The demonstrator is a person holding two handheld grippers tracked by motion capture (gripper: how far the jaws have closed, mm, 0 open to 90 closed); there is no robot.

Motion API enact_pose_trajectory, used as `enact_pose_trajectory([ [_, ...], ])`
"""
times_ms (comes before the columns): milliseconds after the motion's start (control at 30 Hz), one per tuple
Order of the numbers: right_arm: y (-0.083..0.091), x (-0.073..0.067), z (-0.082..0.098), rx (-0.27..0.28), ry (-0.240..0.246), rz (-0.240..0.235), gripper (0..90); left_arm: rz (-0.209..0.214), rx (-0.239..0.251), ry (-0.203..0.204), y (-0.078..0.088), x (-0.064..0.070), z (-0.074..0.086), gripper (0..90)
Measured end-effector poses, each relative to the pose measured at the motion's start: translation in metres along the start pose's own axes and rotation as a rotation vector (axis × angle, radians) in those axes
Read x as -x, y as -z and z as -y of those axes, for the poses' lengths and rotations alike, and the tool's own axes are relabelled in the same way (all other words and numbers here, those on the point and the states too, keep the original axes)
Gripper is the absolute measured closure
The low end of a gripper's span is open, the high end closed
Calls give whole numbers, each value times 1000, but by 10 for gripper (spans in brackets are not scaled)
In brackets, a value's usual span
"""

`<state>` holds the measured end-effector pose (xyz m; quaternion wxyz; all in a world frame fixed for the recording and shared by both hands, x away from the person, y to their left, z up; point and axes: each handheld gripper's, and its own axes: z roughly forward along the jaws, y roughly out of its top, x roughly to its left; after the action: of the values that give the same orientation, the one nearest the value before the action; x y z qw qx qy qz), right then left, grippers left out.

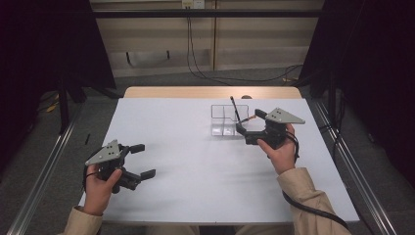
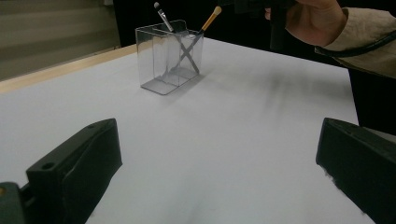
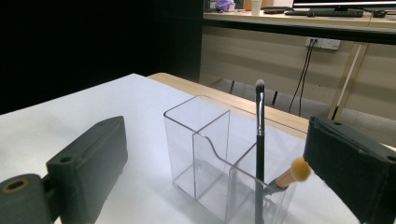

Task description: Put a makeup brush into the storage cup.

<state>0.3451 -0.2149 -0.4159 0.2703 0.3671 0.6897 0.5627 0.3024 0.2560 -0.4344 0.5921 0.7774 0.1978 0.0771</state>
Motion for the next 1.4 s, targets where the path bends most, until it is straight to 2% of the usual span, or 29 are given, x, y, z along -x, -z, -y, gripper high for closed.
enact_pose_trajectory([
  [867, 27, -2, 10, -9, 22, -6, 55, -1, 1, -7, 0, -1, -1, 0],
  [1400, 49, 2, 19, -12, 8, 6, 54, -1, -1, -6, -1, -1, -1, 0],
])
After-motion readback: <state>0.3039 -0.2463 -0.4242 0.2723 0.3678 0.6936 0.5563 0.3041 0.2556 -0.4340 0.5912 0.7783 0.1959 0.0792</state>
